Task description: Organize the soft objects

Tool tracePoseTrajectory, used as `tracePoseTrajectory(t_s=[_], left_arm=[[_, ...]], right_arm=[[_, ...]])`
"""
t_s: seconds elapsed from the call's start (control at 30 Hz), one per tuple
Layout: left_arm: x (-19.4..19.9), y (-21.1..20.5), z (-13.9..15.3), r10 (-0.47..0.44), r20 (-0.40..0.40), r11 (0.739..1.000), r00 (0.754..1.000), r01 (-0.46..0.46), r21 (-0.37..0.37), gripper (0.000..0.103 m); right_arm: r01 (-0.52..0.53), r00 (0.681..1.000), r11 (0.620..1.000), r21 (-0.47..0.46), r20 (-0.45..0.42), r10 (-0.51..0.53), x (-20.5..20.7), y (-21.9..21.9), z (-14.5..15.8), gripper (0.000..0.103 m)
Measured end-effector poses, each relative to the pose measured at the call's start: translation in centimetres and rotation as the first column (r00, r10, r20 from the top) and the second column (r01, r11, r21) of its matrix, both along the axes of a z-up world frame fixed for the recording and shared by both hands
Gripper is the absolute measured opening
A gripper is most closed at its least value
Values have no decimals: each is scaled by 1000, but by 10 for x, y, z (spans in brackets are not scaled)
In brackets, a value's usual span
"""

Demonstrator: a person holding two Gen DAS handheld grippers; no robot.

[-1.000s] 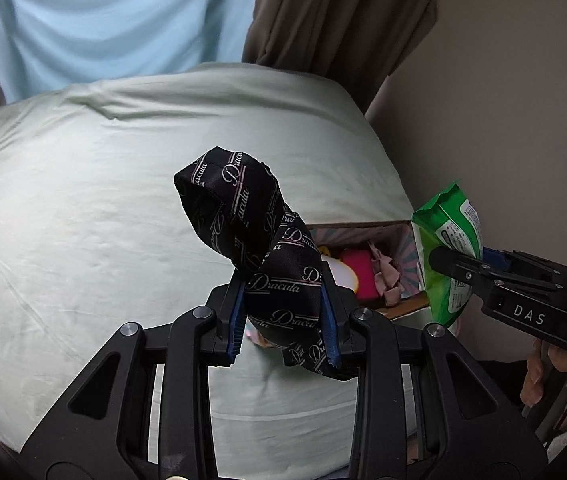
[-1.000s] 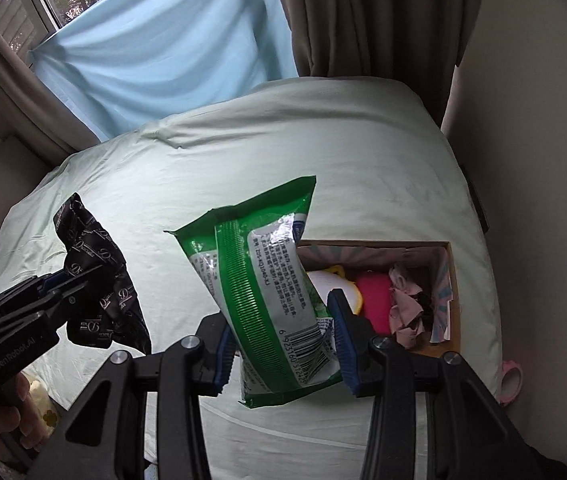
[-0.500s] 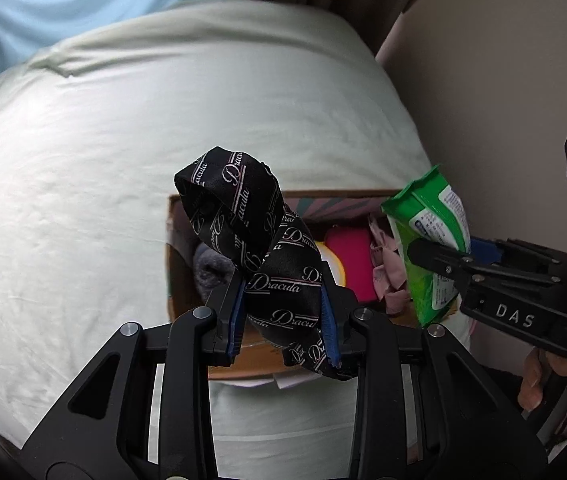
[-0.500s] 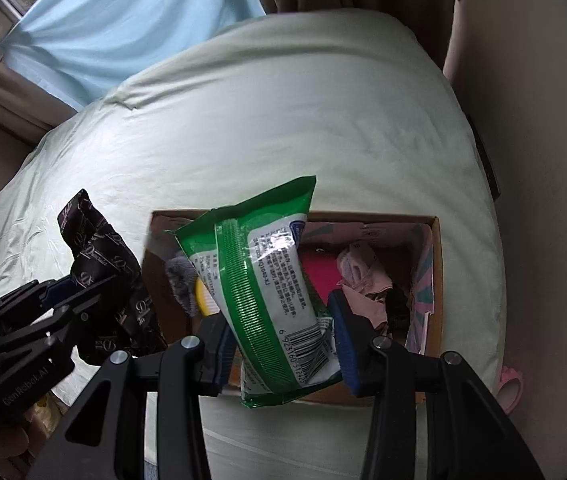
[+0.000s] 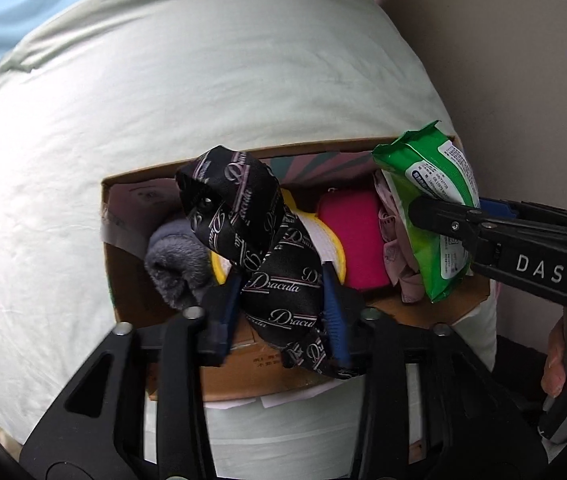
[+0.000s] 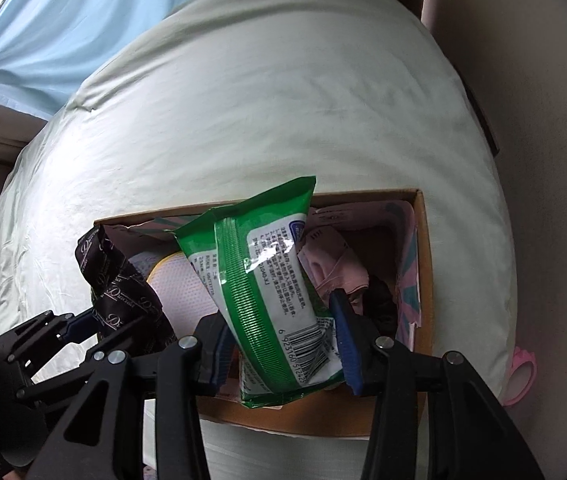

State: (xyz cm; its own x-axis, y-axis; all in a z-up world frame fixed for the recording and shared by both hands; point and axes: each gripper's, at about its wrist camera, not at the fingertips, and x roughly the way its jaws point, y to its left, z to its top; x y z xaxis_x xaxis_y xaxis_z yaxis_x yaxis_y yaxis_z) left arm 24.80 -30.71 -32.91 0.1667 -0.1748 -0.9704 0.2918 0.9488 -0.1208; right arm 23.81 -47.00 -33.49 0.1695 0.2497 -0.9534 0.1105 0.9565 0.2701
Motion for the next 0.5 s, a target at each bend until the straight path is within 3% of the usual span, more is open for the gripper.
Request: tracePoseTrajectory(t_s=[0.03,0.07,0.13,0.5], left_arm=[[0,-1,0,-1,3,1000,1000,1,3,69],[-1,-1,0,0,7,1000,1000,0,5,98],[-3,-1,3,2,28,1000,1000,-2,6,103],[-11,14,11,45,27,999,999,-45,-15,103]], right_arm=[[9,1000,1000,14,-9,-8,0,-1,-2,47],[18,1000,1000,19,-13,-18,0,-3,-2,53],[41,999,999,15,-8,-41,-1,-5,0,102],[94,995,995,19,14,-94,-18,-15,13,103]])
